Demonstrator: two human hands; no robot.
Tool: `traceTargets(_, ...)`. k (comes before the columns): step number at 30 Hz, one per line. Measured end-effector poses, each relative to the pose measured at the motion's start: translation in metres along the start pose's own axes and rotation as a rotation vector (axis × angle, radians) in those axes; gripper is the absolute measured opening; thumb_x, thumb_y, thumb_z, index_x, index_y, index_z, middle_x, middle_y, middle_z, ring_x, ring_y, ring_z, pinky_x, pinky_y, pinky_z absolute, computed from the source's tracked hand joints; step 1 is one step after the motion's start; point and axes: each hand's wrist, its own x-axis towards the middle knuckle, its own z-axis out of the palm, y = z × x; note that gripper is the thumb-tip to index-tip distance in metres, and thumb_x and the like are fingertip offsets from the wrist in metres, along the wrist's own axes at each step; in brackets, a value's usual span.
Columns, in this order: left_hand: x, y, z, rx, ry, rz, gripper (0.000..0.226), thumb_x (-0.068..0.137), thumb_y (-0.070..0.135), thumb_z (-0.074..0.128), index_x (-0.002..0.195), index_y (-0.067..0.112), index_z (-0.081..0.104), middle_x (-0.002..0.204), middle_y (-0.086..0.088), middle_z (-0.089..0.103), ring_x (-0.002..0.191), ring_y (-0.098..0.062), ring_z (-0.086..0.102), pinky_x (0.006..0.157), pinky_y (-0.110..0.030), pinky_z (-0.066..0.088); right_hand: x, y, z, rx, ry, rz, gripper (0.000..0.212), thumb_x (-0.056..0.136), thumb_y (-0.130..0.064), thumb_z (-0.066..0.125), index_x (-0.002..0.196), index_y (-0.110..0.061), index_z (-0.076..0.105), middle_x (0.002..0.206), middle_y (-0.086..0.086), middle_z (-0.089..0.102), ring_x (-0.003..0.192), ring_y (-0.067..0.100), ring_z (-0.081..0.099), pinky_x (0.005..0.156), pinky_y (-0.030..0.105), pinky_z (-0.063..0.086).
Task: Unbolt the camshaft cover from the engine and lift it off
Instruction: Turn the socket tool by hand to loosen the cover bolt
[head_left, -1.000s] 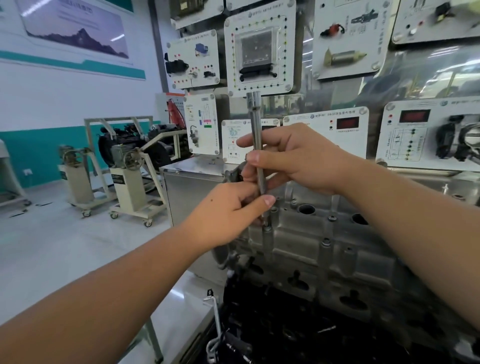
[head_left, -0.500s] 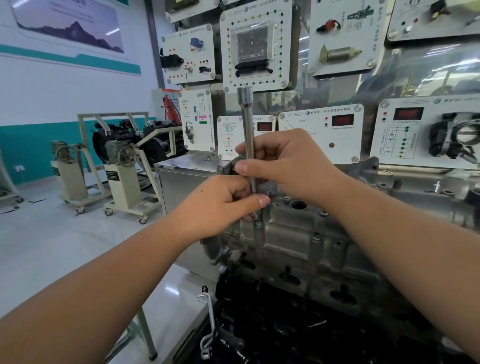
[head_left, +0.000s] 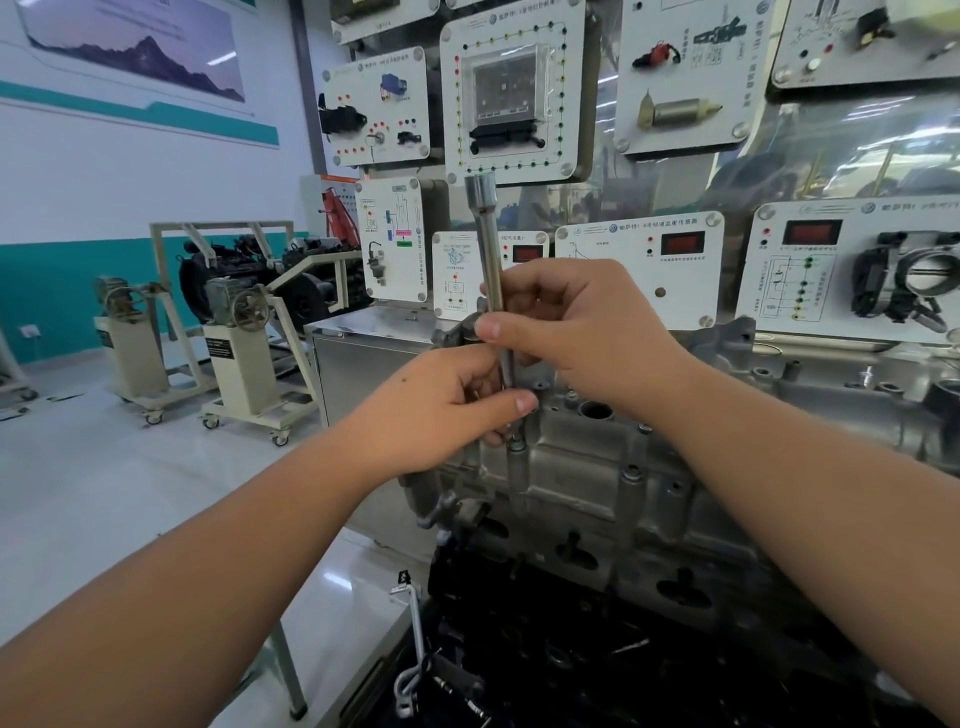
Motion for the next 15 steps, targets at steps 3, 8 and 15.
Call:
traceTargets(3,0.0004,0.0000,0.0001,-0.044,-0.005,-0.009,0.027,0.097,0.028,0.069,0.074,0.026,0.056,0.070,0.014,0.074,0.066,-0.005,0.074,0.058,-0.018,0.054,0.0013,0.0003,-0.0012,-0.031,-0.016,0.006,0.011,0.086,-0.021,0.079,0.091,-0.031,0.078,0.080,0.001,0.075,0.072,0.008,0.064,0.071,0.036,0.058)
traceTargets(8,-0.0002,-0.0007,-0.0036,-0.043,-0.061,0.016,0.024,0.102,0.024,0.060,0.078,0.025,0.059,0.083,0.004,0.073,0.067,0.001,0.070,0.062,-0.016,0.050,0.0005,-0.0007,-0.0042,0.055,-0.096,0.021,0.014,0.083,-0.023,0.075,0.097,-0.027,0.078,0.087,0.024,0.069,0.076,0.028,0.066,0.069,0.047,0.060)
traceTargets(15,0.0019,-0.0022,-0.0003,0.006,-0.022,0.018,0.031,0.098,0.029,0.066,0.073,0.018,0.052,0.084,0.000,0.071,0.058,0.004,0.066,0.052,-0.010,0.041,-0.0006,0.0001,-0.0029,0.029,-0.011,-0.018,0.020,0.076,-0.034,0.081,0.095,-0.028,0.076,0.087,0.015,0.072,0.074,0.016,0.063,0.068,0.039,0.058)
